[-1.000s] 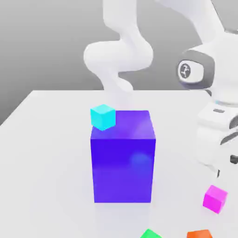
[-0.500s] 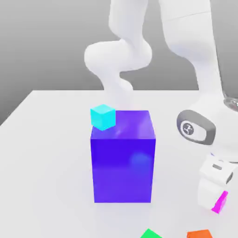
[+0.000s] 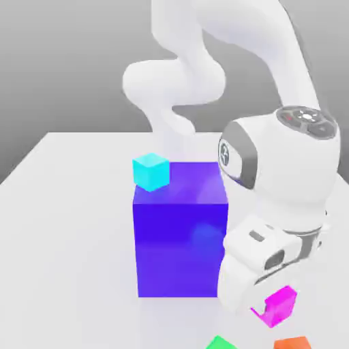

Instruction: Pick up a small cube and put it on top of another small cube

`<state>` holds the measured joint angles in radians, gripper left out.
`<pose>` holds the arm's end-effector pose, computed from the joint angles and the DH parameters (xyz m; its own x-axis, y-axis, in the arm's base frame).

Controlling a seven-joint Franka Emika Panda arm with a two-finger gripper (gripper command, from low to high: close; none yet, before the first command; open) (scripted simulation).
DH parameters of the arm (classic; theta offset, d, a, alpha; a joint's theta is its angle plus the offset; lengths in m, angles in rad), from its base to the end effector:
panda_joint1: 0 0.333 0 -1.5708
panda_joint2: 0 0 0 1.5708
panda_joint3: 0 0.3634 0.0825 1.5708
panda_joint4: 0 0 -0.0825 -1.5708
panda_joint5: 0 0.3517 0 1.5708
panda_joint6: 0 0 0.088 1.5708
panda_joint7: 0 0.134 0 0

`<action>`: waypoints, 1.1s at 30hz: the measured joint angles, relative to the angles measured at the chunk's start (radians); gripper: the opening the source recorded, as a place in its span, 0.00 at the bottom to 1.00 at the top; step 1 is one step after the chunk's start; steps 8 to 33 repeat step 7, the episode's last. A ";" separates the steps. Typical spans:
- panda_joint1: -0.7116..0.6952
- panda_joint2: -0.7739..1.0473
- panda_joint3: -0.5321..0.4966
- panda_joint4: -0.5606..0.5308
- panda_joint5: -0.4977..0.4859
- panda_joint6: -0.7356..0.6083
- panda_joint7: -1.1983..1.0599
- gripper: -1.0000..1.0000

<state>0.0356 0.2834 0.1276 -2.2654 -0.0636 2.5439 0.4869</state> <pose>0.5263 0.0857 0.2800 0.9621 -0.2726 -0.0015 -0.2726 -0.9621 0.0009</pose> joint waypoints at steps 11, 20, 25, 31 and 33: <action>-0.007 0.118 -0.027 0.023 -0.016 0.096 0.003 1.00; -0.007 0.118 -0.027 0.023 -0.016 0.096 0.003 1.00; -0.007 0.118 -0.027 0.023 -0.016 0.096 0.003 1.00; -0.007 0.118 -0.027 0.023 -0.016 0.096 0.003 1.00; -0.007 0.118 -0.027 0.023 -0.016 0.096 0.003 1.00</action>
